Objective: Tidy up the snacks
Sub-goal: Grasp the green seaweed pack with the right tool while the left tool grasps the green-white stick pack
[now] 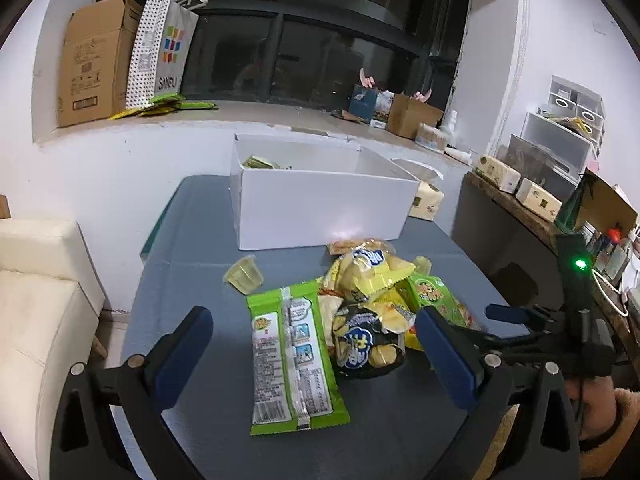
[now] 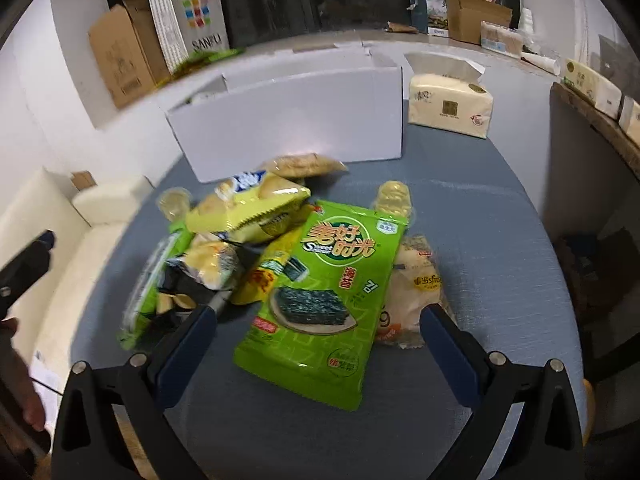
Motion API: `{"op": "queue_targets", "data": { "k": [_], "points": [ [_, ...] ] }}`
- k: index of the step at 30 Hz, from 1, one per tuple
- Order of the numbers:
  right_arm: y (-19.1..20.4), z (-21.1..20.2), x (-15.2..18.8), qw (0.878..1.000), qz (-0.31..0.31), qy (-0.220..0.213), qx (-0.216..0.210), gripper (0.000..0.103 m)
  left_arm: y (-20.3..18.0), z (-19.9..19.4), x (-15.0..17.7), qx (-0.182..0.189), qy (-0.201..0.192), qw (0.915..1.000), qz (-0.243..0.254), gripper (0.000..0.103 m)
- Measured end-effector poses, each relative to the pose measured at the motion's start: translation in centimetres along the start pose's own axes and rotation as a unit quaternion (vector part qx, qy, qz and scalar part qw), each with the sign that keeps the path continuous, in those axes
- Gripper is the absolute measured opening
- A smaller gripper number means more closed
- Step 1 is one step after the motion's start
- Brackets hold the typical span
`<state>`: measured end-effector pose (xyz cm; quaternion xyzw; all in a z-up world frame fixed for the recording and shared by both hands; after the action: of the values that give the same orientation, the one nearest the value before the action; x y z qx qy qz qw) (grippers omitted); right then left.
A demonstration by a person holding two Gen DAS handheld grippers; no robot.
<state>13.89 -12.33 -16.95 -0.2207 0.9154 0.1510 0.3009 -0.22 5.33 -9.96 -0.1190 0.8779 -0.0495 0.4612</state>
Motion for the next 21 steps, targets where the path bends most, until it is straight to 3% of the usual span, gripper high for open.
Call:
{"op": "queue_targets", "data": {
  "k": [9, 11, 12, 21],
  "points": [
    [-0.3, 4.1, -0.2, 0.998, 0.009, 0.057, 0.023, 0.1, 0.7, 1.1, 1.2, 0.011, 0.028, 0.9994, -0.015, 0.103],
    [-0.1, 3.9, -0.1, 0.998, -0.011, 0.04, 0.037, 0.086, 0.8, 1.5, 1.5, 0.016, 0.039, 0.9989, -0.019, 0.103],
    [-0.1, 3.7, -0.1, 0.999, -0.019, 0.035, 0.034, 0.073, 0.9, 1.7, 1.6, 0.015, 0.043, 0.9987, -0.023, 0.103],
    [-1.4, 0.3, -0.4, 1.0, -0.009, -0.013, 0.002, 0.069, 1.4, 4.0, 2.9, 0.034, 0.093, 0.9946, -0.032, 0.103]
  ]
}}
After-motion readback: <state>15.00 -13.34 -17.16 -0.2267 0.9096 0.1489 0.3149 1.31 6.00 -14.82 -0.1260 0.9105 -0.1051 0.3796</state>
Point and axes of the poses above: each gripper's, at about its wrist camera, not at the fingertips, and z roughly the way its jaws point, y to its left, x to its underside, the point moved 3 cm from there along z, roughly the way its jaws point, and after that the axes turned 1 degree about z, right-handed, at the moved point
